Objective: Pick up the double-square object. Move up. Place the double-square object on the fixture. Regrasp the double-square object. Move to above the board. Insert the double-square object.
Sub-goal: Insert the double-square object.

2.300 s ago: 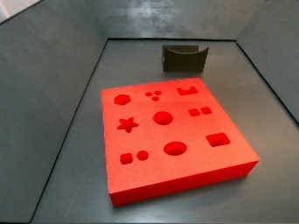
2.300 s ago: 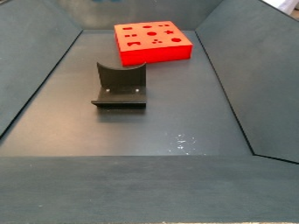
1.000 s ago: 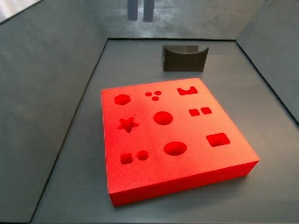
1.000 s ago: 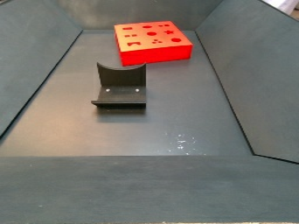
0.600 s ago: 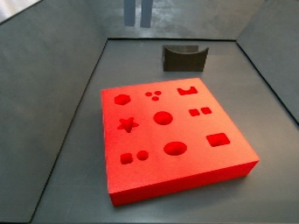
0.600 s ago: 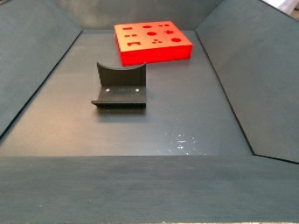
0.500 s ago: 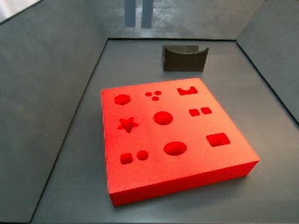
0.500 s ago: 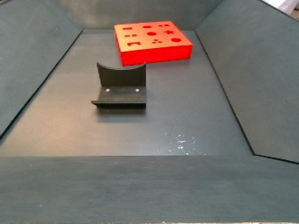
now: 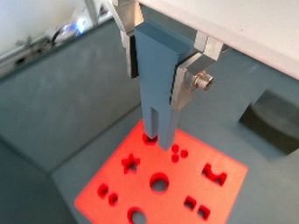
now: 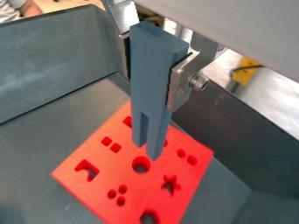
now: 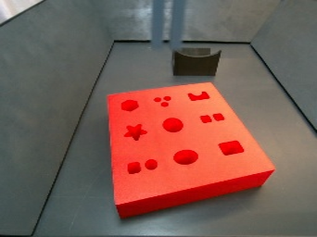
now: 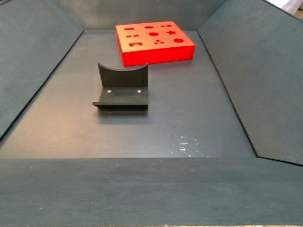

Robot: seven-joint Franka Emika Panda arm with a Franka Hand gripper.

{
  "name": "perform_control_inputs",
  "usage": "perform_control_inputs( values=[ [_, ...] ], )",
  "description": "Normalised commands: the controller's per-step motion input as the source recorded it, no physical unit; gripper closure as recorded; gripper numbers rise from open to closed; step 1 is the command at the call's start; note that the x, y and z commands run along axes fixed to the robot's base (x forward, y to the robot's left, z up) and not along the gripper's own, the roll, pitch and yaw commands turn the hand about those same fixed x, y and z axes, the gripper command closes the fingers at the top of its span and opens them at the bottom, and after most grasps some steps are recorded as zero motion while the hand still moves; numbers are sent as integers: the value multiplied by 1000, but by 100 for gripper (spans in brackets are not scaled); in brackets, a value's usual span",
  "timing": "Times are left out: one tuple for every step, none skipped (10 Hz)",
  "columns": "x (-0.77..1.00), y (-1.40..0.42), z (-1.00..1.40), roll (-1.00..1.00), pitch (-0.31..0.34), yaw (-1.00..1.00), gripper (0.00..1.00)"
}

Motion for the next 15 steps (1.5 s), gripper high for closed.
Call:
perform_control_inputs(
  values=[
    [577, -186, -531, -86, 60, 651, 100],
    [543, -46, -340, -11, 24, 689, 100],
    [480, 0, -211, 9, 4, 703, 100],
    [423, 0, -154, 141, 0, 680, 100],
    [406, 0, -129, 314, 17, 597, 100],
    [440, 0, -91, 434, 26, 500, 100],
    [471, -160, -117, 500, 64, 294, 100],
    [566, -437, -266, 441, 170, 26, 100],
    [440, -469, -620, 289, 97, -17, 100],
    [437, -391, -660, 220, 63, -189, 100],
    [429, -286, -600, 234, 74, -206, 100],
    [440, -120, -366, 204, 114, -100, 100],
    [757, -9, -157, 203, 179, 54, 100],
    [940, -31, -154, 203, 174, 209, 100],
    [969, 0, -131, 231, 166, 214, 100]
  ],
)
